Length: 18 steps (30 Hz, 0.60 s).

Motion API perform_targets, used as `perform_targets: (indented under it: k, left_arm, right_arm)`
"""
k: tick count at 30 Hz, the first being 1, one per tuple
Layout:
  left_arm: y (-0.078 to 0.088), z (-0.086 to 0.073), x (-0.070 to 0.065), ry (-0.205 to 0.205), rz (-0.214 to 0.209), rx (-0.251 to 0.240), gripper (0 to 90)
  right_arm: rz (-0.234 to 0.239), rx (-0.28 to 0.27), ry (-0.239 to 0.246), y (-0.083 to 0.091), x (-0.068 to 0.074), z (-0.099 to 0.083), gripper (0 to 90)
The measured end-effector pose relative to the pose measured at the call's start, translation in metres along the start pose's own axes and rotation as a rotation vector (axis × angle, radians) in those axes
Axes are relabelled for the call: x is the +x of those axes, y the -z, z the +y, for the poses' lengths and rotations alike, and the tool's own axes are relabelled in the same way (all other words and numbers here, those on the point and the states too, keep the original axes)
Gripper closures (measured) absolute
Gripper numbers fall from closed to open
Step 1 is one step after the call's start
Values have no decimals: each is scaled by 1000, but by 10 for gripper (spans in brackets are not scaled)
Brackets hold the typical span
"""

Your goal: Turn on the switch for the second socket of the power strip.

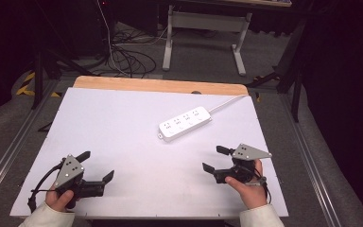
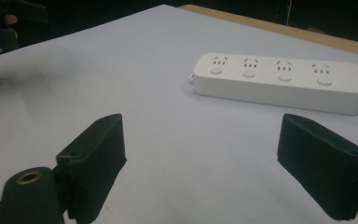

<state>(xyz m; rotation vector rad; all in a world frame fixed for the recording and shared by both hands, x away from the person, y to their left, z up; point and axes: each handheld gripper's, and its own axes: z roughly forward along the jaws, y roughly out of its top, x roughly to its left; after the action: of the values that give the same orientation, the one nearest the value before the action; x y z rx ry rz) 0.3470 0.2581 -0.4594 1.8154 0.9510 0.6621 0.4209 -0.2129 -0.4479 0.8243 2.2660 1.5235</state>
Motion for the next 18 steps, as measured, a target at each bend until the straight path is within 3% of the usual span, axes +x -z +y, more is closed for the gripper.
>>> perform_targets:
  k: [12,18]
  left_arm:
    - [3,-2,0,-3,-4,8,2]
    - [8,-5,2,8,-10,-10,2]
  right_arm:
    - [-7,70,-45,3,-3,-35,118]
    - [-27,103,3,9,-2,-47,112]
